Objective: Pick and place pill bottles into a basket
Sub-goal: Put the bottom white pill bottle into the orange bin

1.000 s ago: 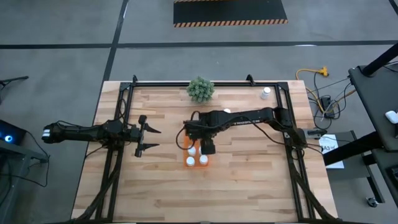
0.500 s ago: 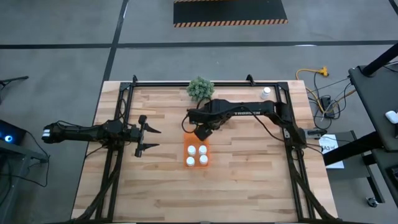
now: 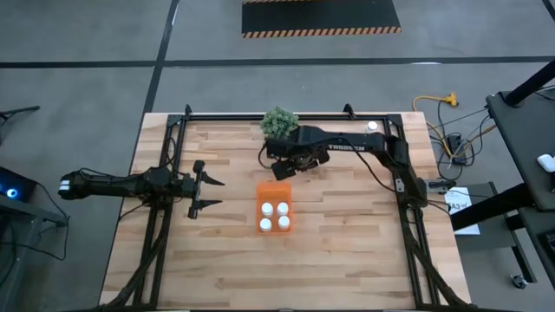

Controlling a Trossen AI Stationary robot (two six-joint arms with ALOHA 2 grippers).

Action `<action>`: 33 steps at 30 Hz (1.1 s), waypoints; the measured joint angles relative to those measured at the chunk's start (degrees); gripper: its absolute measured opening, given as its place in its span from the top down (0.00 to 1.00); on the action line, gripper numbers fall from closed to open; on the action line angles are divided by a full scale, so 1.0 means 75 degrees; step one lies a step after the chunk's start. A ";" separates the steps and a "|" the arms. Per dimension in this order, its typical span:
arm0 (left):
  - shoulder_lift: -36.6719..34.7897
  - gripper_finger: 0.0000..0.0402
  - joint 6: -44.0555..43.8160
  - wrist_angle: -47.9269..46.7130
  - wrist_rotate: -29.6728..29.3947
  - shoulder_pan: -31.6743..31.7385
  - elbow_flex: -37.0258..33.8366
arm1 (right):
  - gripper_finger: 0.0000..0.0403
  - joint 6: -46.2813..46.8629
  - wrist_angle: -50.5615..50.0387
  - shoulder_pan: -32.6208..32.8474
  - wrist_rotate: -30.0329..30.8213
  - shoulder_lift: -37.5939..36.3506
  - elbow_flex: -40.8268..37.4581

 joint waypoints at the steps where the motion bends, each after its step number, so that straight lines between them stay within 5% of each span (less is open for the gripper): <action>1: 0.0000 0.39 0.0000 -0.0002 0.0000 -0.0001 0.0000 | 0.53 -0.0010 -0.0013 -0.0095 0.0003 0.0000 0.0000; 17: 0.0000 0.39 0.0000 0.0001 0.0001 -0.0003 0.0000 | 0.27 -0.0559 -0.0712 -0.0935 0.0219 -0.0052 -0.0038; 28: 0.0000 0.39 0.0000 0.0001 0.0000 0.0000 0.0000 | 0.24 -0.1296 -0.0607 -0.1292 0.1027 -0.0469 -0.0119; 33: 0.0000 0.39 0.0000 -0.0001 0.0001 0.0000 0.0000 | 0.24 -0.0646 -0.0604 -0.1168 0.0962 -0.0761 -0.0003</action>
